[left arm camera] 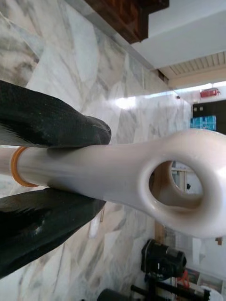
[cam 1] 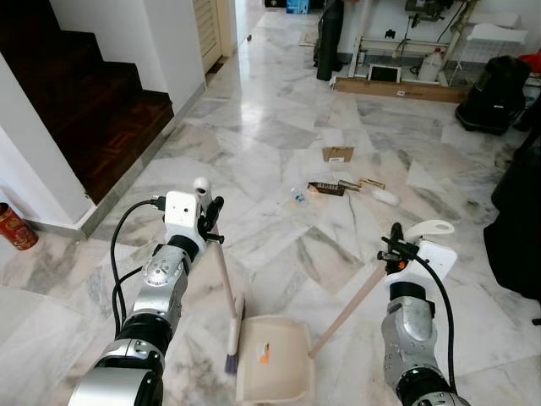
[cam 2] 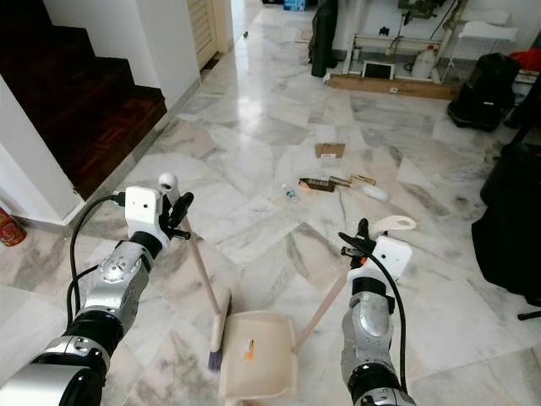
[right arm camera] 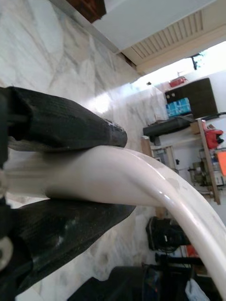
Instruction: Sweep floor
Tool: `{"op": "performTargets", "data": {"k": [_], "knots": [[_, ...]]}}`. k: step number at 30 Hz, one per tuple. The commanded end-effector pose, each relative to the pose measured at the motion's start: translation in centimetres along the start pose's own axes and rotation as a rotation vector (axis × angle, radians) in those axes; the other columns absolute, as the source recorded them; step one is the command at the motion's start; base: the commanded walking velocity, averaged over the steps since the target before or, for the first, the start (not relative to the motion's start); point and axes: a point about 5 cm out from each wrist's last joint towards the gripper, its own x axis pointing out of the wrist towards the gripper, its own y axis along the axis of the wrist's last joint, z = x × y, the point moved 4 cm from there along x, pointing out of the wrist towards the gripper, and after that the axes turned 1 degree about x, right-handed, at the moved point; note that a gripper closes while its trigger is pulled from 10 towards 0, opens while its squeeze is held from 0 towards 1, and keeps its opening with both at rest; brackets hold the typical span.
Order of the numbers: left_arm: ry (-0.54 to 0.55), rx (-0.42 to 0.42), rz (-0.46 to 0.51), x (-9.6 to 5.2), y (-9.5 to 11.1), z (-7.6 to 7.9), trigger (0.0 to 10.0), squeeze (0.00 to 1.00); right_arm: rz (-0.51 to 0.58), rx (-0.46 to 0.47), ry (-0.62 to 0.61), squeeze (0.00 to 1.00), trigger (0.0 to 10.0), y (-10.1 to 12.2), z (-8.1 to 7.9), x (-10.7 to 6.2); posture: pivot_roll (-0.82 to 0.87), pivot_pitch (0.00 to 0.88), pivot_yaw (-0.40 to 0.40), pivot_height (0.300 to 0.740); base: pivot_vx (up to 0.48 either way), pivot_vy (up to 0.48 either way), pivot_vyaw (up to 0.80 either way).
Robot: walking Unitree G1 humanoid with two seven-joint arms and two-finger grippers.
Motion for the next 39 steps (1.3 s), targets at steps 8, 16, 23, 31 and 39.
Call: {"op": "performTargets", "data": {"k": [8, 16, 23, 31, 39], "knots": [[-0.002, 0.006, 0.034, 0.5, 0.7, 0.3, 10.0, 0.00, 0.087, -0.014, -0.053, 0.00, 10.0, 2.1, 2.0, 0.3, 0.05, 0.000, 0.003, 0.740, 0.000, 0.000, 0.00], [0.121, 0.044, 0.084, -0.9, 1.0, -2.5, 10.0, 0.00, 0.058, -0.034, 0.002, 0.00, 10.0, 1.8, 1.4, 0.6, 0.11, 0.000, -0.066, 0.740, 0.000, 0.000, 0.00], [0.136, 0.066, 0.101, -2.0, 0.8, -3.2, 10.0, 0.00, 0.052, -0.042, 0.020, 0.00, 10.0, 1.7, 1.1, 0.7, 0.15, 0.010, -0.084, 0.740, 0.000, 0.000, 0.00], [0.105, 0.073, 0.106, -2.3, 0.8, -3.2, 10.0, 0.00, 0.066, -0.067, 0.027, 0.00, 10.0, 1.5, 1.2, -0.2, 0.14, 0.000, -0.067, 0.740, 0.000, 0.000, 0.00], [0.073, 0.073, 0.094, -2.1, 0.7, -2.5, 10.0, 0.00, 0.067, -0.059, 0.009, 0.00, 10.0, 1.3, 1.7, -0.6, 0.13, 0.000, -0.059, 0.740, 0.000, 0.000, 0.00]]}}
